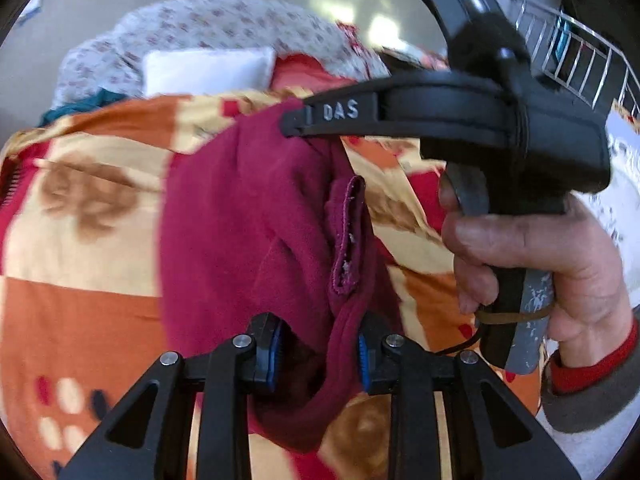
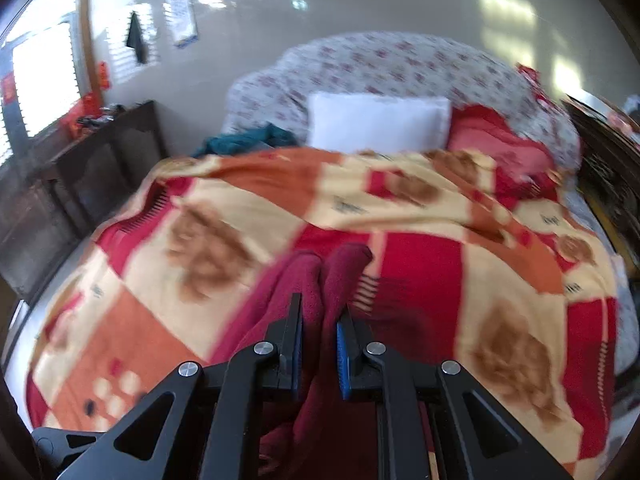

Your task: Fold small clothes

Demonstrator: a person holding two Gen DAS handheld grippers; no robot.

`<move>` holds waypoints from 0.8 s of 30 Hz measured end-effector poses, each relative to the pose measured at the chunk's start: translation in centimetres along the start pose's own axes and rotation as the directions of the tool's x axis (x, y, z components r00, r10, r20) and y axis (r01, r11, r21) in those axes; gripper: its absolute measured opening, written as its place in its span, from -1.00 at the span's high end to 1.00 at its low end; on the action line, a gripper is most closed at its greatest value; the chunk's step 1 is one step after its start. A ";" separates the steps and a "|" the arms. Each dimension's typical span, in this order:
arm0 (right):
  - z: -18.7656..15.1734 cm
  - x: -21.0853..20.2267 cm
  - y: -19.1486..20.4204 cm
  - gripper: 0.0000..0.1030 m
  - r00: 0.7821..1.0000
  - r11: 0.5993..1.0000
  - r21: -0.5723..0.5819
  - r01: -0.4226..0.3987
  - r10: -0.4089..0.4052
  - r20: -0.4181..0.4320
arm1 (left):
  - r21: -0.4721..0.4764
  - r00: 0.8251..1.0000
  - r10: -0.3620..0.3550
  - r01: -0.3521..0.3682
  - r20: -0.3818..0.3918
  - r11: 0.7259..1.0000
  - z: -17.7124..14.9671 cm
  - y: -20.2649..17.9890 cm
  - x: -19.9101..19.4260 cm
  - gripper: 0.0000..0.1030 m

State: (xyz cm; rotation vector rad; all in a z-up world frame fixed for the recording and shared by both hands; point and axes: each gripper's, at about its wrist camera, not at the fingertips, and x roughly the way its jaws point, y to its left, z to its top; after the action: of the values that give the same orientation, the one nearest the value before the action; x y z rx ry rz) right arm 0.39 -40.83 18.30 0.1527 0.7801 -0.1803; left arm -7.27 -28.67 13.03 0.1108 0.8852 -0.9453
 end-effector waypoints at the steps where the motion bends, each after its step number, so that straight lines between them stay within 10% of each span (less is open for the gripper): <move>1: -0.7 0.3 -1.1 0.73 1.000 1.000 0.010 0.015 -0.015 -0.012 | 0.012 1.000 0.005 -0.005 -0.018 1.000 -0.2 -0.6 1.4 0.46; 5: -3.7 2.5 -5.2 0.73 0.996 0.995 0.060 0.079 -0.076 -0.049 | 0.065 0.998 0.045 -0.042 -0.051 0.997 -1.6 -2.6 5.0 0.44; 8: -4.9 4.3 -6.7 0.73 0.994 0.993 0.089 0.077 -0.070 -0.080 | 0.100 0.999 0.045 -0.043 -0.020 0.994 -2.1 -3.6 5.3 0.05; 10: -5.0 4.9 -6.8 0.73 0.993 0.993 0.094 0.073 -0.064 -0.100 | 0.108 1.000 0.001 0.002 -0.028 0.994 -2.0 -4.1 4.7 -0.33; 16: -5.3 0.0 -7.3 0.64 0.997 0.984 0.165 0.070 -0.066 -0.027 | 0.179 0.999 0.042 -0.046 0.028 0.983 -3.4 -2.3 -2.1 -0.49; 18: -6.2 -2.7 -7.4 0.52 1.000 0.980 0.200 0.018 -0.018 0.000 | 0.191 0.989 0.127 -0.139 0.074 0.972 -4.2 -0.5 -4.0 -0.49; 21: -8.6 -5.3 -6.3 -0.25 0.999 0.972 0.229 -0.054 0.053 0.010 | 0.149 0.968 0.231 -0.244 0.103 0.958 -4.7 2.6 -4.6 -0.49; 24: -10.8 -5.4 -4.0 -0.27 0.991 0.966 0.227 -0.122 0.130 -0.022 | 0.087 0.969 0.239 -0.243 0.060 0.966 -4.9 4.7 -3.1 -0.49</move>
State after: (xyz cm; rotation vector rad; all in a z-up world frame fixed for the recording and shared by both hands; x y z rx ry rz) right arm -11.64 -41.97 14.30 0.4209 0.7822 -0.1453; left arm -7.61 -21.62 10.72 0.2697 0.7628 -0.7583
